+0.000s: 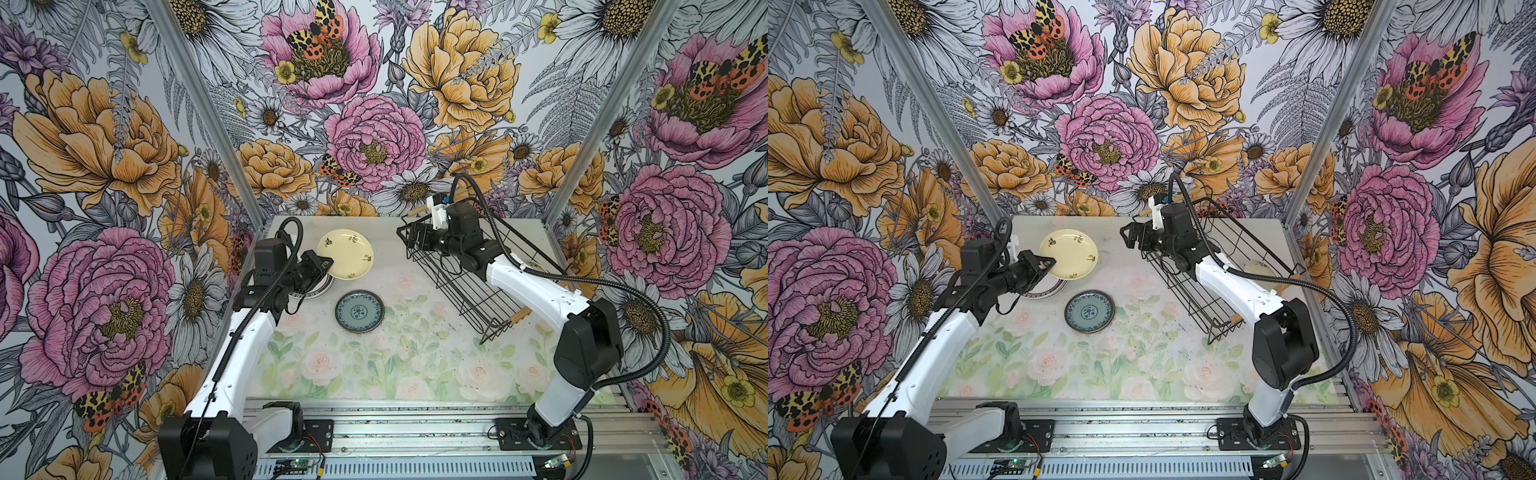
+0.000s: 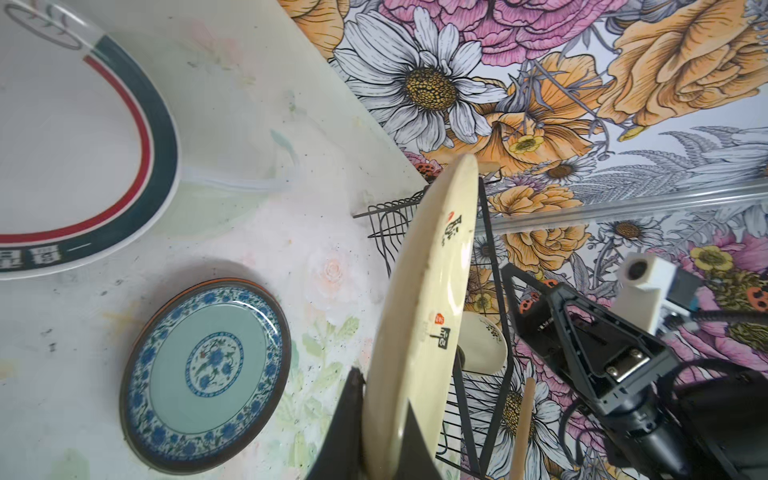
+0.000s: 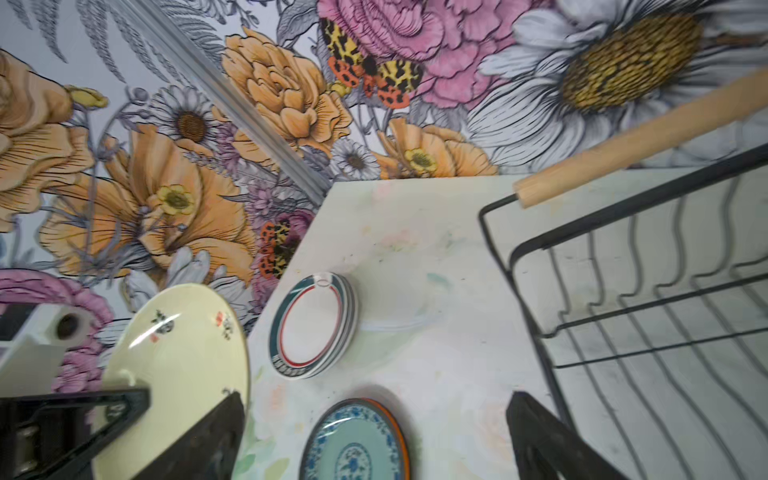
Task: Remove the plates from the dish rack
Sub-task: 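Lower the cream plate with the left gripper while the right gripper returns to the rack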
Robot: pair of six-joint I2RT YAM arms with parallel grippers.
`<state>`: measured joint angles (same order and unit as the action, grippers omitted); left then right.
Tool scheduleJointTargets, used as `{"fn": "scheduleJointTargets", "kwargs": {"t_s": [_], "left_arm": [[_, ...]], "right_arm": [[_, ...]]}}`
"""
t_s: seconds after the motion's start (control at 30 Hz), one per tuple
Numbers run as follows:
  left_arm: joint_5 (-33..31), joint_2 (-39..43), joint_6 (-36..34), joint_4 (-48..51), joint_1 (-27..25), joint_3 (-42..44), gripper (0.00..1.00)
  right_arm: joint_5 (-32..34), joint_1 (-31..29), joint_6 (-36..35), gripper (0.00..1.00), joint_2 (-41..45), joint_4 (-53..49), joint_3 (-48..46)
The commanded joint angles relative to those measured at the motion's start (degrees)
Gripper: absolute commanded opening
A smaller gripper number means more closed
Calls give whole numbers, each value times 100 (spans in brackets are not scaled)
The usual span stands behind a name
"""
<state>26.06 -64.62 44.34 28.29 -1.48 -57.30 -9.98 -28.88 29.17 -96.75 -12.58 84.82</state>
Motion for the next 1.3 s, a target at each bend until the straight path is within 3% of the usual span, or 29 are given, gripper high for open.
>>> {"fn": "scheduleJointTargets", "kwargs": {"t_s": [0.0,0.07,0.17,0.63,1.27], "left_arm": [[-582,231,-91,472,-12,187,0],[-833,282,18,458,-122,371,0],[-1080,307,128,467,-317,596,0],[-1629,-232,360,470,-990,984,0],[-1624,-1076,470,-37,-1125,1075,5]], "right_arm": [[1875,40,-1206,99,698,-441,-189],[2504,56,-1285,99,889,-446,-316],[2873,100,-1413,99,1080,-452,-493],[2538,164,-1229,100,974,-573,-774],[2467,285,-1220,99,1000,-628,-810]]}}
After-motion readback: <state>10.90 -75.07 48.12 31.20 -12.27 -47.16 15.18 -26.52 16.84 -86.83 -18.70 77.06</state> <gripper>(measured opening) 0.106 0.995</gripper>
